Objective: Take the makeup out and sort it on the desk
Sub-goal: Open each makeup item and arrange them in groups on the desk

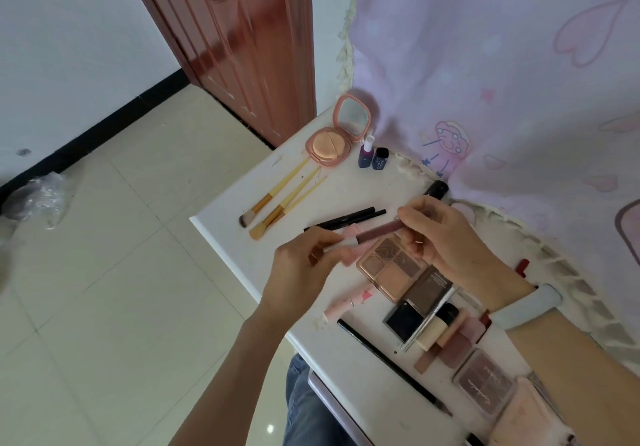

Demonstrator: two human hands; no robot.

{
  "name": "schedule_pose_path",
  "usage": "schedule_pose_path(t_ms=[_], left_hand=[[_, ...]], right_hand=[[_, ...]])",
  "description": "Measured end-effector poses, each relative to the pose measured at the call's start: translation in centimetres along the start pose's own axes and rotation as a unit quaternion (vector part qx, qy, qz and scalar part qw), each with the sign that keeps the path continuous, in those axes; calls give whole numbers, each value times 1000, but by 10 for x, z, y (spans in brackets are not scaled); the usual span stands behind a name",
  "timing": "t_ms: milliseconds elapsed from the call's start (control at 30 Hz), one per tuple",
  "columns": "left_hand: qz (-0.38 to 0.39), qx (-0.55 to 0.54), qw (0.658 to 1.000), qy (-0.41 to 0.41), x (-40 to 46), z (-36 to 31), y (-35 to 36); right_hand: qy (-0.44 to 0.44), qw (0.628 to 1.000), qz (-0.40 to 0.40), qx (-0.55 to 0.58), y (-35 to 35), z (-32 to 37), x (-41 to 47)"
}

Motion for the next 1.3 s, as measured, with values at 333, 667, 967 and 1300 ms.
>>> schedule_pose_path(t_ms=[333,667,967,1300], left_hand=[[50,25,998,-41,4,13,-1],[1,111,993,40,-2,-1,-9],[21,166,984,63,-5,-9,-1],[60,166,984,29,2,1,5]], right_hand=[[56,854,105,-506,30,-2,2],[18,820,89,-566,31,1,4],[-12,809,79,-582,29,2,6],[-28,786,81,-613,32,3,5]])
Point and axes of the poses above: each hand's wrist, its own x-axis towards the middle knuckle, its own y-axis out of the palm, z = x × y, the point moved 10 cm from there along x, towards the middle knuckle, and after that the axes turned 11 degrees about z, right-handed, at the moved point
